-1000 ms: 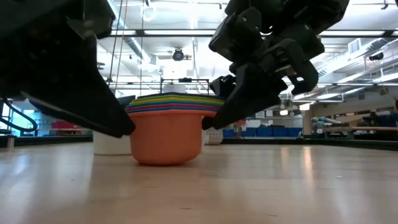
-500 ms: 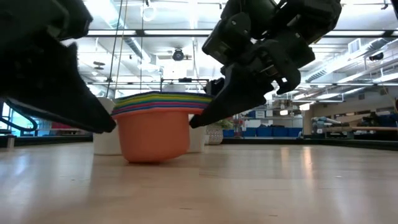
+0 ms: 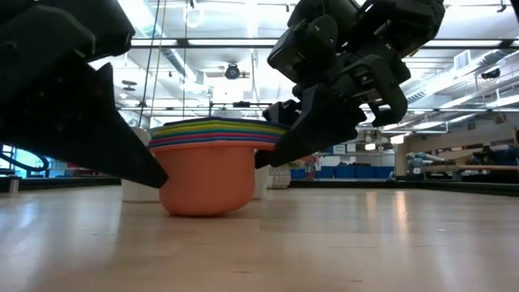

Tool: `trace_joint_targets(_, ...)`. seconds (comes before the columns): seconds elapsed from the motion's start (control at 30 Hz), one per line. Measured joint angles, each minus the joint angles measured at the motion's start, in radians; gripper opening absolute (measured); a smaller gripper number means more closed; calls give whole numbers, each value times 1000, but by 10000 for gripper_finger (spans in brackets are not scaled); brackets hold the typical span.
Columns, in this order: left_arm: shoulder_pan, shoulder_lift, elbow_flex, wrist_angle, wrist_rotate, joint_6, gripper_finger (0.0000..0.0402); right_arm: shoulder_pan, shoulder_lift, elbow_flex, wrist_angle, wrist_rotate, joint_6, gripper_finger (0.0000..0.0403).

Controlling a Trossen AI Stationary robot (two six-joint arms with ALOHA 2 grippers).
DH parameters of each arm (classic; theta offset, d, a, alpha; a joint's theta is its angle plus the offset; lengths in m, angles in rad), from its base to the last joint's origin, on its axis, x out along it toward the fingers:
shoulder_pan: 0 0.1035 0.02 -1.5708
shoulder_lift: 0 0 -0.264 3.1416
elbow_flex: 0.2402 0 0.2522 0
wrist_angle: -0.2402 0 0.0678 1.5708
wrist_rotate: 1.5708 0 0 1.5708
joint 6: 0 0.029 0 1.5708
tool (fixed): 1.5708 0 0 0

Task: Nest measuring cups in basket
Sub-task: Put the nested measuring cup into the white bin

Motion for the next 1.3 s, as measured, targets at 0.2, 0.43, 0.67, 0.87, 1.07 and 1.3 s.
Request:
trace_joint_targets(0.2, 23, 28, 0, 85, -6, 77, 355, -2, 1, 0, 41, -4, -5, 181)
trace_joint_targets(0.43, 56, 45, 0, 106, -10, 142, 355, -3, 1, 0, 21, -1, -5, 181)
trace_joint_targets(0.67, 58, 33, -1, 112, -15, 204, 355, -10, 1, 0, 38, -9, -9, 181)
trace_joint_targets(0.87, 58, -47, -1, 32, -27, 202, 355, -38, 1, 0, 62, -47, -8, 181)
trace_joint_targets(1.07, 64, -112, -1, -25, -28, 205, 355, -56, 1, 0, 117, -82, 2, 181)
trace_joint_targets(1.3, 64, -190, 0, -109, -39, 204, 355, -70, 1, 22, 113, -82, 3, 181)
